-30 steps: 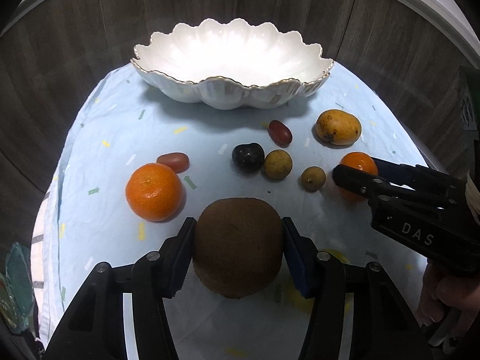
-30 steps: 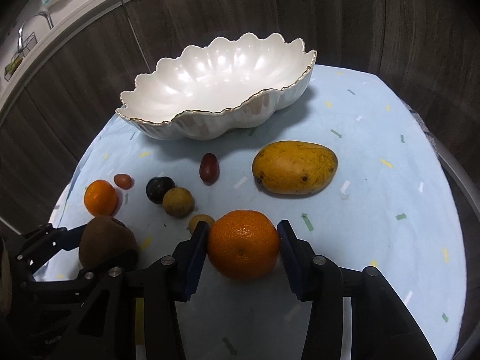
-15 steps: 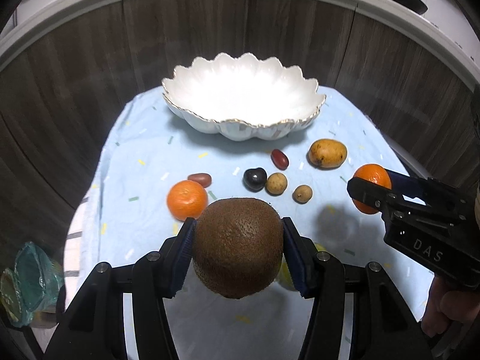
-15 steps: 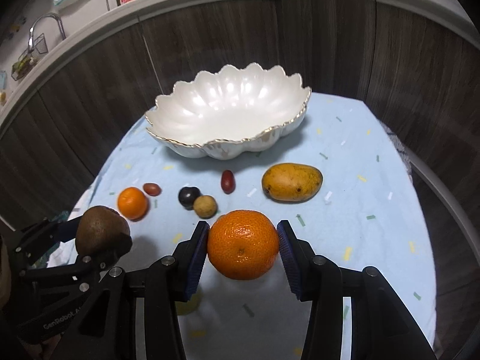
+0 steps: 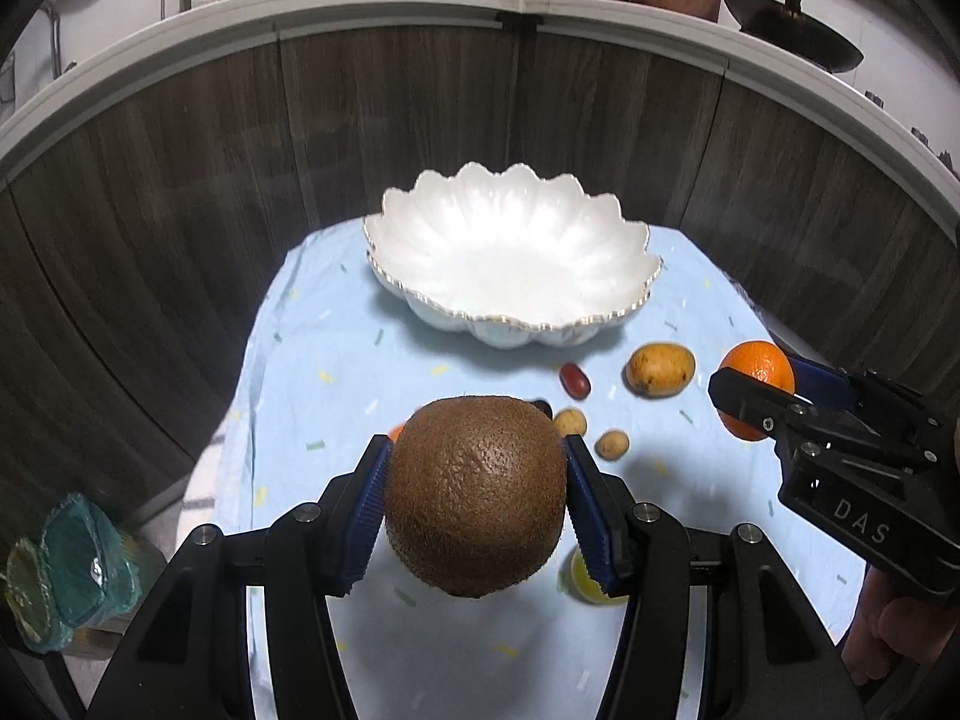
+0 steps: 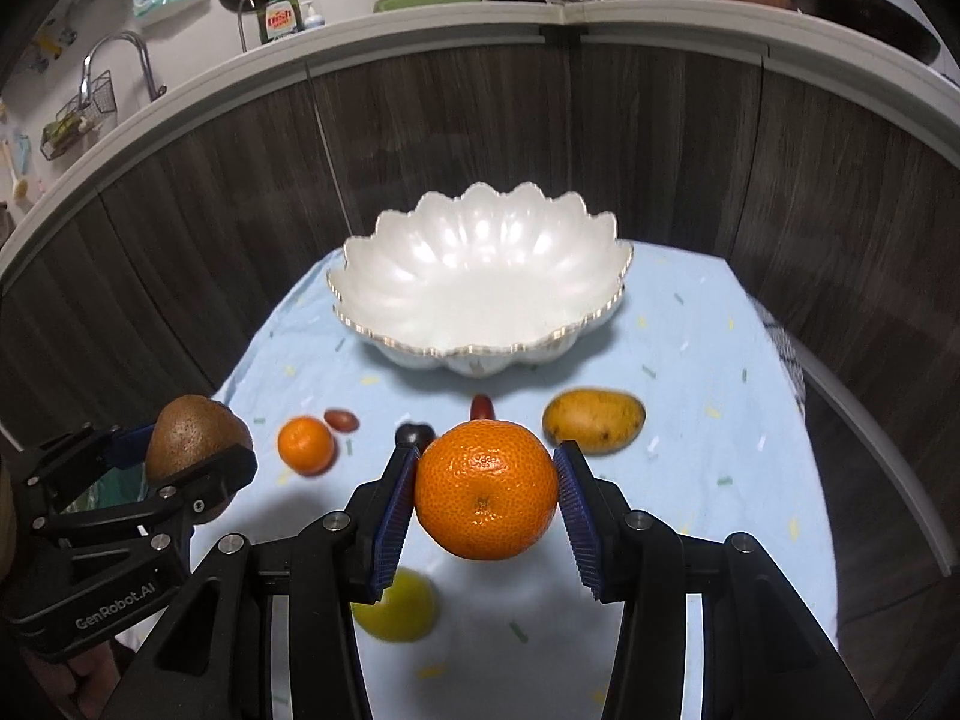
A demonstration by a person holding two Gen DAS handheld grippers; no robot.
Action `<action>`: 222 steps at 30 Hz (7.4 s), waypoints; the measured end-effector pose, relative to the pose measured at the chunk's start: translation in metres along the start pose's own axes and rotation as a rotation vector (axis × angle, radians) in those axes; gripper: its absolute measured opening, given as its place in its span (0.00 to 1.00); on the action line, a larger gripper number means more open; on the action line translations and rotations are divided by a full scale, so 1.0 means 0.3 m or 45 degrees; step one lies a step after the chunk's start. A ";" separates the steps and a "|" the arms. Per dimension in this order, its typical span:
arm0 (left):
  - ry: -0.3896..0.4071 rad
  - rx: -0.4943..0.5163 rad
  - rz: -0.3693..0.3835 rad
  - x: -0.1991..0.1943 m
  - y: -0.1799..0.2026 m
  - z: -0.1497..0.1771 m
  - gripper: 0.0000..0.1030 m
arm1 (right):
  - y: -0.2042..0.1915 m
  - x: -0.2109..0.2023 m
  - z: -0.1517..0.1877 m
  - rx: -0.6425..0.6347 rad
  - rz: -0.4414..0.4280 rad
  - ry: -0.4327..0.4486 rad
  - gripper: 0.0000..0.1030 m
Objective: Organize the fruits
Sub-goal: 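Carry kiwi and mandarin over the white bowl and open both tools, then grasp the second mandarin with the left tool while the right tool grasps the green apple, then lift mandarin and green apple and carry both over the white bowl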
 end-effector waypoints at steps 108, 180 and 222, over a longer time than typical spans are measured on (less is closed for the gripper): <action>0.081 0.068 -0.155 0.155 -0.067 -0.309 0.99 | 0.118 0.147 -0.280 0.132 0.139 0.051 0.85; -0.255 0.329 0.210 0.374 -0.174 0.058 0.79 | -0.182 0.234 0.278 0.335 0.160 -0.458 0.65; -0.196 0.178 0.189 0.227 -0.149 0.072 0.41 | -0.117 0.176 0.233 0.344 0.077 -0.328 0.48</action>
Point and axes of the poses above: each gripper's, at about its wrist camera, not at the fingertips, and x roughly the way its jaws point, y to its right, z to its underside, the point moved 4 cm from there along x, roughly the way its jaws point, and after that the axes turned 2 degrees about -y, right-handed, at the moved point
